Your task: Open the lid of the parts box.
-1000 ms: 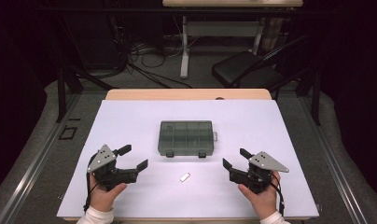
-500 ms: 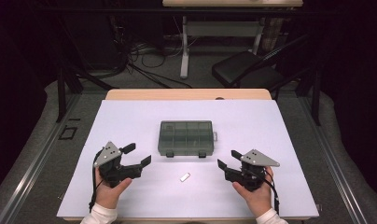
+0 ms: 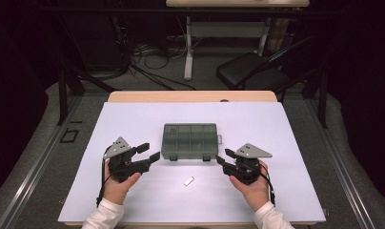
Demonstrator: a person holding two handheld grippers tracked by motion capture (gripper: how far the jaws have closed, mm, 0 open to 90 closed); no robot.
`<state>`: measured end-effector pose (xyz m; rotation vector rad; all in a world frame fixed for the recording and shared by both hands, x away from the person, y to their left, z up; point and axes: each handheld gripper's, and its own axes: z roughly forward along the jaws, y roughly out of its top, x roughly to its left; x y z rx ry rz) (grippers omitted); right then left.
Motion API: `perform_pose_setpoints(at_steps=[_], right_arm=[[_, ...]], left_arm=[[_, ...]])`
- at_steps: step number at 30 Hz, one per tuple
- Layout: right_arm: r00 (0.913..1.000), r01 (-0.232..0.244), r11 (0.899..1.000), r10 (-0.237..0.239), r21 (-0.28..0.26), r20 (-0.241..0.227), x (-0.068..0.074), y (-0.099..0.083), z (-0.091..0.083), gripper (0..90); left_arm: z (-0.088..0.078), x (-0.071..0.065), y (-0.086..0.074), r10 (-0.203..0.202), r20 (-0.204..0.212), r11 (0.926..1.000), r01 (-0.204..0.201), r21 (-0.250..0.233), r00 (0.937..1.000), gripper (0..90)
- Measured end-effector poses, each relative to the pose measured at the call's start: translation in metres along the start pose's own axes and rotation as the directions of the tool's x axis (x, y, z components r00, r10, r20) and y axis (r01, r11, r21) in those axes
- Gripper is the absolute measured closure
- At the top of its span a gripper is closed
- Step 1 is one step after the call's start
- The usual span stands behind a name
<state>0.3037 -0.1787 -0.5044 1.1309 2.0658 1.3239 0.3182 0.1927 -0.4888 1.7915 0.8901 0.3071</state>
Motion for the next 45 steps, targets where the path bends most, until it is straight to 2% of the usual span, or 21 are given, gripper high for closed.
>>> perform_pose_setpoints(at_steps=[5,8,11,12,15,17,19,23,26,29,31,36,37,45], right_arm=[[1.0,-0.004,1.0,0.004,0.01,0.003,0.001,0.002,0.009,55.6],[0.9999,-0.008,1.0,0.008,0.001,0.015,0.001,0.003,0.014,53.9],[0.9993,-0.034,0.999,0.034,0.007,0.013,0.0,0.004,0.021,53.9],[0.9989,-0.045,0.999,0.045,0.01,0.014,0.0,0.004,0.023,54.1],[0.9975,-0.061,0.998,0.06,0.01,0.038,0.0,0.003,0.029,56.7],[0.9976,-0.055,0.998,0.055,0.003,0.043,0.001,0.0,0.032,59.5],[0.998,-0.041,0.999,0.041,-0.001,0.048,0.003,-0.005,0.035,63.0],[0.9968,-0.045,0.998,0.042,0.034,0.068,0.003,-0.016,0.042,69.5],[0.9971,-0.051,0.996,0.047,0.068,0.06,0.003,-0.021,0.045,77.0],[0.9977,-0.044,0.996,0.04,0.076,0.055,0.005,-0.023,0.047,81.6],[0.9983,-0.038,0.995,0.033,0.09,0.048,0.007,-0.025,0.048,84.2],[0.9989,-0.024,0.994,0.02,0.108,0.042,0.009,-0.029,0.053,88.1],[0.999,-0.013,0.993,0.008,0.113,0.044,0.009,-0.029,0.055,89.0],[0.9979,-0.03,0.991,0.022,0.128,0.06,0.006,-0.031,0.061,89.8]], left_arm=[[0.01,0.003,0.003,-0.023,-0.032,0.9996,0.024,0.015,0.9992,42.5],[0.015,0.004,0.006,-0.061,-0.044,0.9981,0.061,0.008,0.9972,44.1],[0.021,0.008,0.005,-0.102,-0.016,0.9947,0.102,-0.004,0.9946,47.1],[0.023,0.008,0.005,-0.105,-0.022,0.9944,0.105,0.001,0.9942,48.6],[0.03,0.008,0.001,-0.105,-0.06,0.9944,0.106,-0.001,0.9926,50.7],[0.035,0.008,-0.003,-0.109,-0.055,0.9937,0.11,0.023,0.9926,53.7],[0.039,0.006,-0.009,-0.103,-0.071,0.9935,0.106,0.041,0.9922,57.8],[0.048,0.003,-0.022,-0.097,-0.09,0.9913,0.104,0.08,0.9912,65.1],[0.053,-0.002,-0.026,-0.067,-0.107,0.9892,0.08,0.123,0.992,70.1],[0.055,-0.005,-0.028,-0.043,-0.106,0.9878,0.058,0.145,0.9935,76.7],[0.057,-0.007,-0.03,-0.039,-0.11,0.9854,0.057,0.161,0.9932,80.6],[0.06,-0.008,-0.033,-0.047,-0.112,0.9816,0.067,0.179,0.9926,87.4],[0.061,-0.007,-0.034,-0.06,-0.109,0.979,0.08,0.188,0.9922,89.2],[0.069,-0.007,-0.037,-0.062,-0.115,0.971,0.086,0.223,0.9915,90.0]])
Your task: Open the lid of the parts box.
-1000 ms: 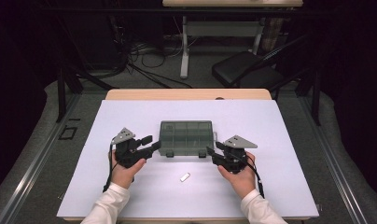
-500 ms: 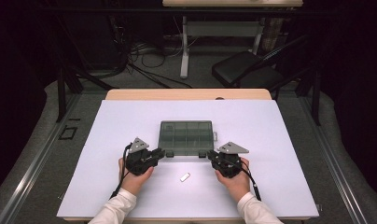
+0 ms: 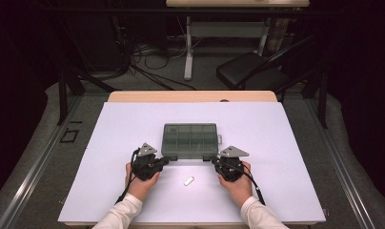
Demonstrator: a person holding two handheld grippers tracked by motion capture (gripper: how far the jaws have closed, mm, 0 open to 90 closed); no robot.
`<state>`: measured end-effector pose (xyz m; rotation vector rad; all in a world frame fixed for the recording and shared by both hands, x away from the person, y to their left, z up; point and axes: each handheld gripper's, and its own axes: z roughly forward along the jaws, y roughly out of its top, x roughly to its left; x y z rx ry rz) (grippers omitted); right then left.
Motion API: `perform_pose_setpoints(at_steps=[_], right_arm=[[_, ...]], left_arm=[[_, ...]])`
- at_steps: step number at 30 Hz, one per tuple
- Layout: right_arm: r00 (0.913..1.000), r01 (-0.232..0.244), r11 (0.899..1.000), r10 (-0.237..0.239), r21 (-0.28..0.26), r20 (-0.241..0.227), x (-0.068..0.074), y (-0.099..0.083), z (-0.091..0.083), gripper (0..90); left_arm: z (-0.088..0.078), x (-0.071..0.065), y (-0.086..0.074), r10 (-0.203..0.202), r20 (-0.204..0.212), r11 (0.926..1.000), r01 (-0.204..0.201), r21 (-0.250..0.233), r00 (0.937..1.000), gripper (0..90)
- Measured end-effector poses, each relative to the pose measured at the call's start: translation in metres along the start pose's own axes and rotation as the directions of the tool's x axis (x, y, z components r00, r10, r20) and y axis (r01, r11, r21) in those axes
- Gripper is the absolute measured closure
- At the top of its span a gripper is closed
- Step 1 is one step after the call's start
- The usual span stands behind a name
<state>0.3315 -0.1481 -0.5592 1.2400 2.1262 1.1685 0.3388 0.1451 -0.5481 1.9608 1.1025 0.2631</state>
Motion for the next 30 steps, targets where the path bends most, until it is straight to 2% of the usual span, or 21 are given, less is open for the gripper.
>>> perform_pose_setpoints(at_steps=[4,12,30], right_arm=[[0.9999,-0.013,1.0,0.013,-0.004,0.0,-0.0026,0.0001,0.0015,89.9],[1.0,-0.001,1.0,0.001,-0.005,0.005,-0.0024,0.0003,0.0016,90.0],[0.9999,0.001,1.0,-0.002,-0.021,-0.01,-0.001,0.0001,0.0042,89.0]], left_arm=[[0.0024,0.0012,-0.0003,-0.008,-0.002,0.9999,0.008,0.013,1.0,90.0],[0.0047,0.0037,-0.0002,-0.018,-0.017,0.9997,0.018,0.019,0.9997,89.9],[0.0075,0.0044,0.0007,-0.024,-0.025,0.9997,0.024,0.005,0.9994,89.9]])
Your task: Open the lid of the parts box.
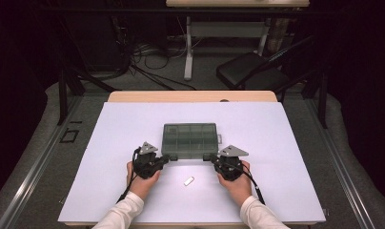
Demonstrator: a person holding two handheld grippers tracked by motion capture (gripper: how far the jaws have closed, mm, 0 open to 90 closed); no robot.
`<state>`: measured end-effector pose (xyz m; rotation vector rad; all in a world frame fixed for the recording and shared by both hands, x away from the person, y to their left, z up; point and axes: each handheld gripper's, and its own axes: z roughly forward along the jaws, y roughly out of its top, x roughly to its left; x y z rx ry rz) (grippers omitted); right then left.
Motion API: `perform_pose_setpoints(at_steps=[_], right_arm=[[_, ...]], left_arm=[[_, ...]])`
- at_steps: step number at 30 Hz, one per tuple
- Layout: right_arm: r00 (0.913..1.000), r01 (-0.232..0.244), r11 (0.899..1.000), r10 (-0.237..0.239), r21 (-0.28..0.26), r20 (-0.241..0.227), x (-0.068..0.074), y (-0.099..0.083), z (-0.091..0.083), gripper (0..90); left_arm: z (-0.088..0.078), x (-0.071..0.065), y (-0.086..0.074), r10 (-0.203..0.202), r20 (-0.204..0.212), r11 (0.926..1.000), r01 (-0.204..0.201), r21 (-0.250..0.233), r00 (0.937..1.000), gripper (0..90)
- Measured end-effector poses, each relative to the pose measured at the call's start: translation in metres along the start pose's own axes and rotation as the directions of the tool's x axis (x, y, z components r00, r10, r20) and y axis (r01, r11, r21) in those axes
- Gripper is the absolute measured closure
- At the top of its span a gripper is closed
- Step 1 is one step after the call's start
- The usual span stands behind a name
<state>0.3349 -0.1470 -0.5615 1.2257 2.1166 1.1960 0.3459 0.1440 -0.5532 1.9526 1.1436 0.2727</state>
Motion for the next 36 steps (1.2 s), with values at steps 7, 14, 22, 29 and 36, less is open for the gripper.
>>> perform_pose_setpoints(at_steps=[7,14,22,29,36], right_arm=[[1.0,0.0,1.0,-0.001,-0.006,-0.003,0.001,0.001,-0.001,89.3],[0.9999,0.002,0.999,-0.002,-0.036,-0.012,0.002,0.004,-0.005,89.2],[0.9998,-0.013,0.998,0.012,-0.067,-0.013,-0.001,0.01,-0.009,89.1],[0.9992,-0.041,0.996,0.041,-0.077,-0.002,-0.008,0.014,-0.012,89.2],[0.9987,-0.05,0.995,0.051,-0.085,0.008,-0.008,0.023,-0.01,89.3]], left_arm=[[0.0,-0.002,0.001,0.006,0.001,1.0,-0.006,-0.001,1.0,89.9],[-0.007,-0.002,0.004,0.002,0.0,0.9993,-0.002,-0.036,1.0,89.7],[-0.011,0.001,0.007,-0.021,-0.014,0.9981,0.02,-0.059,0.9997,89.6],[-0.013,0.003,0.012,-0.035,-0.027,0.9966,0.033,-0.075,0.999,89.7],[-0.015,0.003,0.023,-0.048,-0.039,0.9956,0.045,-0.082,0.9981,89.8]])
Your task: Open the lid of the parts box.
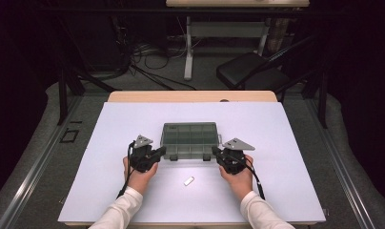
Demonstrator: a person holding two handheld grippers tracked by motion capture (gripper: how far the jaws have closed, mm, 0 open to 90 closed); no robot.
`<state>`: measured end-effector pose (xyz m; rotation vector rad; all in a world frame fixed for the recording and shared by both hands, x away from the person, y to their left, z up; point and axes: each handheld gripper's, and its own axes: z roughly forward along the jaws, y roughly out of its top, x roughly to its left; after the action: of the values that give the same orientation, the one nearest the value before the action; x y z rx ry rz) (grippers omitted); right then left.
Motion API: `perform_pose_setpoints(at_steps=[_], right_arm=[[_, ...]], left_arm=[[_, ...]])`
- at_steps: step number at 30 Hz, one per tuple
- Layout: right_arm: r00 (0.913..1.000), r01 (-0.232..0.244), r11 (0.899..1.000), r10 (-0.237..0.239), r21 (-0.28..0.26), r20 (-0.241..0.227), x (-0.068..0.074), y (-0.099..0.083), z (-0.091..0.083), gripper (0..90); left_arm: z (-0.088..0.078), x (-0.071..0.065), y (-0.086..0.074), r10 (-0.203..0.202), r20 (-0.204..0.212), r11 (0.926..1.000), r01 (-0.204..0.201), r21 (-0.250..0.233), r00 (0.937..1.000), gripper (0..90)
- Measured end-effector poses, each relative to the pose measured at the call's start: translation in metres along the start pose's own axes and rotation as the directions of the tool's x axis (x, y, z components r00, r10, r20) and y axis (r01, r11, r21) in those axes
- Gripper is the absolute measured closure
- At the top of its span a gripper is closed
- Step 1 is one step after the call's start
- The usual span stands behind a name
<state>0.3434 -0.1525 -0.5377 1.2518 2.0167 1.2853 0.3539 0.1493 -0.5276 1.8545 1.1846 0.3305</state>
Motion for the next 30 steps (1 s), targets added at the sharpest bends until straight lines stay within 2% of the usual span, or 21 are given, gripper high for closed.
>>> perform_pose_setpoints(at_steps=[6,12,15,27,30], right_arm=[[1.0,-0.005,1.0,0.005,-0.004,0.007,0.002,0.014,0.004,89.5],[0.9986,-0.051,0.999,0.051,-0.017,0.01,-0.007,0.031,0.007,89.4],[0.9974,-0.071,0.997,0.071,-0.025,0.012,-0.012,0.04,0.007,89.4],[0.9973,-0.062,0.997,0.063,-0.036,0.038,-0.019,0.071,0.011,89.4],[0.9974,-0.054,0.998,0.056,-0.038,0.045,-0.018,0.078,0.013,89.4]], left_arm=[[-0.001,0.0,0.013,-0.006,-0.001,0.9999,0.006,-0.013,1.0,89.8],[0.0,0.001,0.032,-0.01,-0.011,0.9991,0.01,-0.04,0.9999,89.8],[0.0,0.002,0.041,0.001,-0.019,0.999,-0.001,-0.044,0.9998,89.8],[0.004,0.004,0.073,-0.001,-0.046,0.9983,-0.002,-0.058,0.999,89.8],[0.005,0.004,0.079,0.002,-0.052,0.9989,-0.004,-0.047,0.9986,89.8]])
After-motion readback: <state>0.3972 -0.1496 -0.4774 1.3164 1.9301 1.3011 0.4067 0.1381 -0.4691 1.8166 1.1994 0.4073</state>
